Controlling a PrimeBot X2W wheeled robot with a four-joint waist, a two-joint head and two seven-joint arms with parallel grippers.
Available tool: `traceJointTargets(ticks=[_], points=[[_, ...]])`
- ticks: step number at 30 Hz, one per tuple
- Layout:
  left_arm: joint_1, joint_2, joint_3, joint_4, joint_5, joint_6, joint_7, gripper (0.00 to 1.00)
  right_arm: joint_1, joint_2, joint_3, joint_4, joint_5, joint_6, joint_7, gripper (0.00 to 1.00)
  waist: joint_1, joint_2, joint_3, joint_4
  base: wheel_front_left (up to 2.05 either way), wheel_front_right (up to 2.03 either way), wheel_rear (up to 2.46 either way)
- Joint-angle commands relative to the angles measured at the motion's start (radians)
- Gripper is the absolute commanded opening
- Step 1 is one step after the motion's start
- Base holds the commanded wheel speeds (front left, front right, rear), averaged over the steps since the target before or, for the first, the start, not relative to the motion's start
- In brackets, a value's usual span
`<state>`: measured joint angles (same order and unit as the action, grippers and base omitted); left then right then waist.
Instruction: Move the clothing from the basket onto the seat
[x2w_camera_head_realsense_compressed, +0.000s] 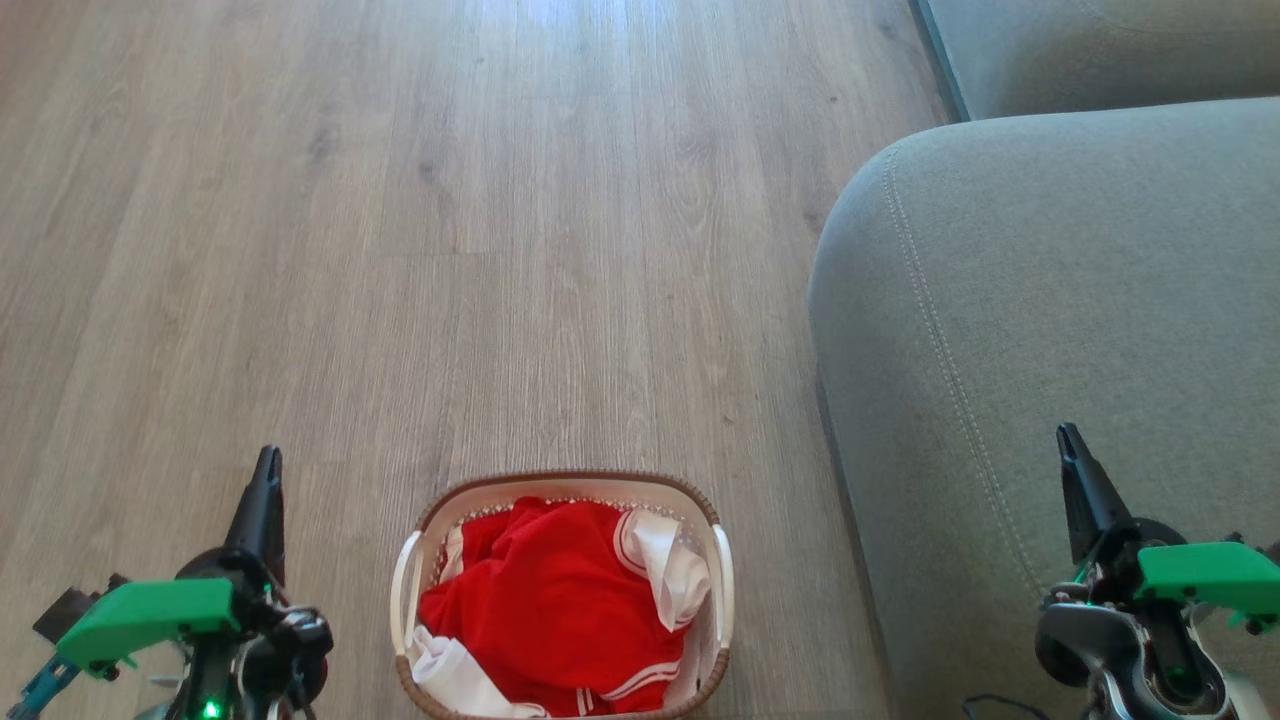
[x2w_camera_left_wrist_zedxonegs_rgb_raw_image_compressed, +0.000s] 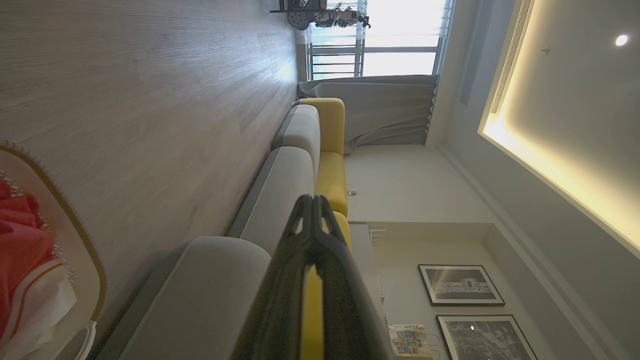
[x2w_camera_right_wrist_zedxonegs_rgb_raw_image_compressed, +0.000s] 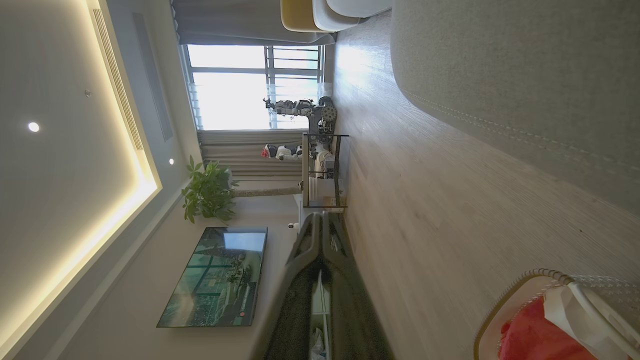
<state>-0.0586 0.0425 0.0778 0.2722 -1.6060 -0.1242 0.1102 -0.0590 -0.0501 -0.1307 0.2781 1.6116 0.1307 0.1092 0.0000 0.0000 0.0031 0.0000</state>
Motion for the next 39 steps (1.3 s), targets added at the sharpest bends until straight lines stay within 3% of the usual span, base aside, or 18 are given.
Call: traceJointTargets(ticks=[1,8,9,12,27,39], points=[[-0.049,0.008,0.036,-0.027,-0.003,-0.007,0.003,0.0,-0.049,0.0,0.017,-0.033,-0.003,0.0,0.004,0.0,0.0,0.0,0.0,0.0,0.0,0.0,0.0],[-0.049,0.008,0.036,-0.027,-0.003,-0.007,0.003,0.0,-0.049,0.0,0.017,-0.033,-0.003,0.0,0.004,0.0,0.0,0.0,0.0,0.0,0.0,0.0,0.0],[0.0,0.0,0.0,0.0,0.0,0.0,0.0,1.0,0.0,0.0,0.0,0.0,0.0,0.0,0.0,1.0,0.0,0.0,0.0,0.0,0.0,0.0,0.0],[0.019,-0.003,-0.003,0.041,0.0,0.001,-0.001,1.0,0.021,0.001,0.007,0.042,0.0,0.0,-0.001,1.0,0.0,0.0,0.0,0.0,0.0,0.0,0.0],[0.011,0.0,-0.019,-0.003,0.027,0.0,-0.045,1.0,0.021,0.001,0.034,-0.018,-0.033,0.0,-0.046,1.0,0.0,0.0,0.0,-0.001,0.0,0.0,0.0],[0.006,0.008,-0.03,-0.044,0.168,-0.001,-0.081,1.0,0.021,-0.005,0.052,-0.073,-0.133,0.0,-0.081,1.0,0.0,0.0,0.001,-0.006,0.0,0.0,0.0]])
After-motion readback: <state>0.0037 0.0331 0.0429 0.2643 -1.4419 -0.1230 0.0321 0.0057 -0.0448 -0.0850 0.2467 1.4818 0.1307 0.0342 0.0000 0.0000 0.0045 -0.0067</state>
